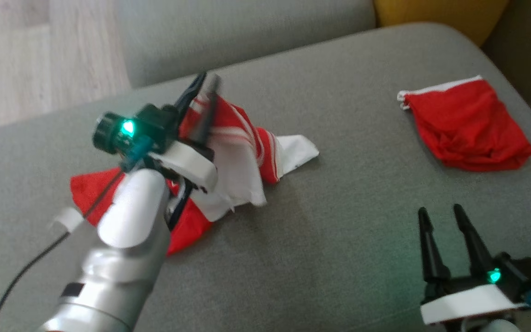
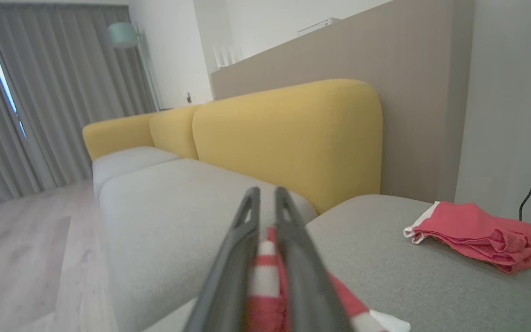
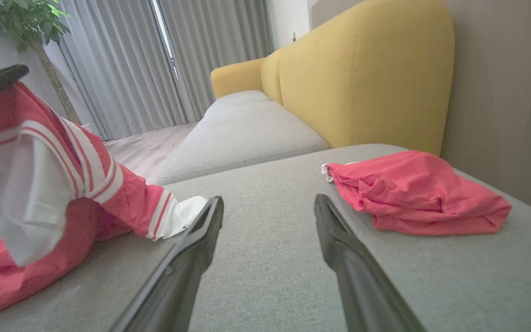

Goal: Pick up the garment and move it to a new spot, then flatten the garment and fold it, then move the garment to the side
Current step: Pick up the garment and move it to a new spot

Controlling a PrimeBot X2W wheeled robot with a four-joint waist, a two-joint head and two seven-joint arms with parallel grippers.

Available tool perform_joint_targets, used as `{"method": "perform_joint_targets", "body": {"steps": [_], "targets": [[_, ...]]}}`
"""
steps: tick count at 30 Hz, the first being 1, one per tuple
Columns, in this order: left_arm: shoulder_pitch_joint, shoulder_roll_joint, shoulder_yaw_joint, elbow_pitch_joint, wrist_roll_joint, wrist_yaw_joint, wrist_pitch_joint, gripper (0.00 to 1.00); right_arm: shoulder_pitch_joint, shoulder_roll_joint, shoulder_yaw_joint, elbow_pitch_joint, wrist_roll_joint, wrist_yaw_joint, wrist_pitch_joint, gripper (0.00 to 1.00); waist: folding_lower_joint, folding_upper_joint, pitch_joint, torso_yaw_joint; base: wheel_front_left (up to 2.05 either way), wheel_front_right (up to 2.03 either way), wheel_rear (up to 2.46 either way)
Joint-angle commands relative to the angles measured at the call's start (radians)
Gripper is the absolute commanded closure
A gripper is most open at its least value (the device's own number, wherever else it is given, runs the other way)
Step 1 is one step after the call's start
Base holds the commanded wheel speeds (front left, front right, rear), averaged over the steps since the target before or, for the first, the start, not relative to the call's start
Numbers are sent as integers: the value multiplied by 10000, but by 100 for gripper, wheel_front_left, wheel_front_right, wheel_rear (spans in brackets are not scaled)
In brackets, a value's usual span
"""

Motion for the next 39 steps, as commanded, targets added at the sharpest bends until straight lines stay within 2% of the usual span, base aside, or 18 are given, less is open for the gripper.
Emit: {"method": "perform_joint_targets", "body": {"steps": [1,5,11,17,26,33,39], "targets": [[-450,131,200,226,-34,-40,-313,0,-705,-22,411,-190,196,65,-111,0,0,0,505,45,0,0,0],[-578,-60,105,904,-15,266,-570,0,-1056,-20,551,36,316,65,-111,0,0,0,639,184,0,0,0],[91,-178,194,-170,7,631,-599,0,-1641,-1,705,521,199,65,-111,0,0,0,270,329,0,0,0],[1378,-187,190,-1098,-311,880,-601,0,-1492,10,765,700,39,65,-111,0,0,0,-471,679,0,0,0],[4093,-118,1321,-3041,-249,1358,-602,0,-464,-6,240,328,-270,65,-111,0,0,0,-1537,1414,0,0,0],[6481,1,2217,-4798,-133,1353,-603,0,525,-18,-133,-262,-598,65,-111,0,0,0,-2072,1828,0,0,0],[8203,54,2470,-6049,378,1381,-603,0,1407,7,-315,-643,-820,65,-111,0,0,0,-2367,2124,0,0,0]]}}
